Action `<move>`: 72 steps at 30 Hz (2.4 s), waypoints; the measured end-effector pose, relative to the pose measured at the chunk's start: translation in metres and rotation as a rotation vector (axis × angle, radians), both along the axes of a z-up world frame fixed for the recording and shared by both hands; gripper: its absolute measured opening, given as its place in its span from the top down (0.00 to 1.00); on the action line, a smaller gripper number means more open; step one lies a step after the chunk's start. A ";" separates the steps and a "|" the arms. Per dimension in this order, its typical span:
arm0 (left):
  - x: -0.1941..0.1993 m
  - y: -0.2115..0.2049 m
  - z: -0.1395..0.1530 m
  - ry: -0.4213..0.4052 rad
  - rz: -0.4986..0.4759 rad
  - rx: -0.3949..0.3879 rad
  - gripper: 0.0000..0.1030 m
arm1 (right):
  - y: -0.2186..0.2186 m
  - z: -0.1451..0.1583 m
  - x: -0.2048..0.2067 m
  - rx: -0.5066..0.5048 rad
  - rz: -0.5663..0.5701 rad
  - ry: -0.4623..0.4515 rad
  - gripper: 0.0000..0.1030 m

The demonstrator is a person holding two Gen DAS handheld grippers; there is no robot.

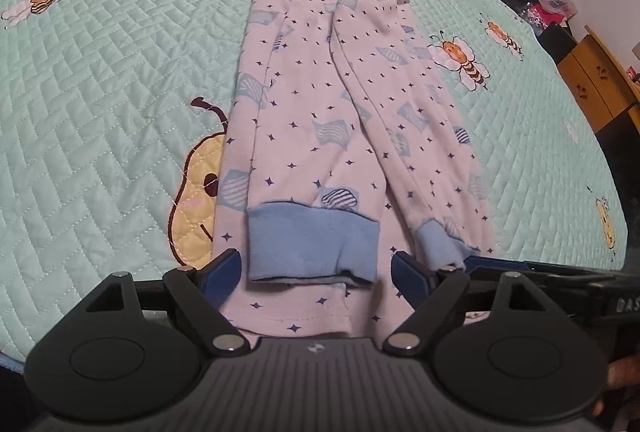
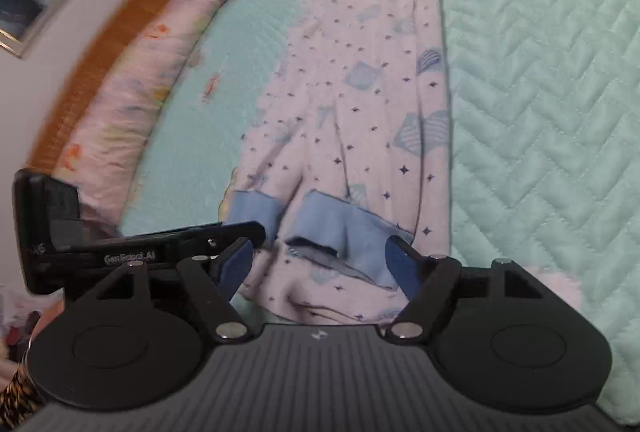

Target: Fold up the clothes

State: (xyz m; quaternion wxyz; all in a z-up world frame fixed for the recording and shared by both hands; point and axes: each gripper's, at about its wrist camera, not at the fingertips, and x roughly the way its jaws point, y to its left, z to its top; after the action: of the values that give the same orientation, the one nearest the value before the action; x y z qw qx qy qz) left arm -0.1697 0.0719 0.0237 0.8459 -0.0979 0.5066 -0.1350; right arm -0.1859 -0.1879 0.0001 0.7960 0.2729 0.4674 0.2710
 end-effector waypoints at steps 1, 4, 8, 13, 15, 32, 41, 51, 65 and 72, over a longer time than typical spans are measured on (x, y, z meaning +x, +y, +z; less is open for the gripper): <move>0.000 0.000 0.000 0.000 -0.003 0.000 0.17 | 0.001 0.003 -0.001 -0.007 0.001 0.006 0.27; 0.001 -0.001 0.000 0.004 -0.004 -0.007 0.14 | 0.003 0.017 -0.001 -0.027 -0.008 0.006 0.27; 0.001 -0.001 0.000 0.004 -0.009 -0.005 0.13 | 0.001 0.035 -0.005 -0.008 -0.035 -0.081 0.27; 0.001 -0.002 -0.001 0.007 -0.022 -0.014 0.08 | 0.000 0.003 0.001 -0.033 -0.037 0.019 0.27; 0.002 -0.003 -0.001 0.010 -0.026 -0.025 0.02 | 0.004 0.005 -0.004 -0.056 -0.030 -0.011 0.27; 0.012 0.010 -0.003 0.066 0.010 -0.121 0.00 | 0.020 0.012 -0.005 -0.095 -0.044 -0.016 0.08; 0.009 0.018 -0.005 0.052 0.039 -0.165 0.00 | 0.024 0.016 -0.003 -0.111 -0.061 -0.002 0.06; 0.007 0.039 0.013 0.089 0.038 -0.358 0.01 | -0.031 0.033 -0.008 0.110 -0.101 -0.006 0.06; 0.018 0.048 0.032 0.076 0.080 -0.441 0.00 | -0.040 0.025 -0.001 0.224 -0.115 0.047 0.24; 0.020 0.035 -0.010 0.154 0.112 -0.422 0.04 | -0.022 -0.012 0.011 0.381 -0.106 0.169 0.25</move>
State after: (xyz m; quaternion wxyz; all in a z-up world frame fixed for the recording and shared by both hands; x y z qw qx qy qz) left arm -0.1494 0.1071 0.0139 0.7716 -0.3106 0.5241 -0.1829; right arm -0.1744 -0.2102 -0.0117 0.7011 0.4644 0.4579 0.2883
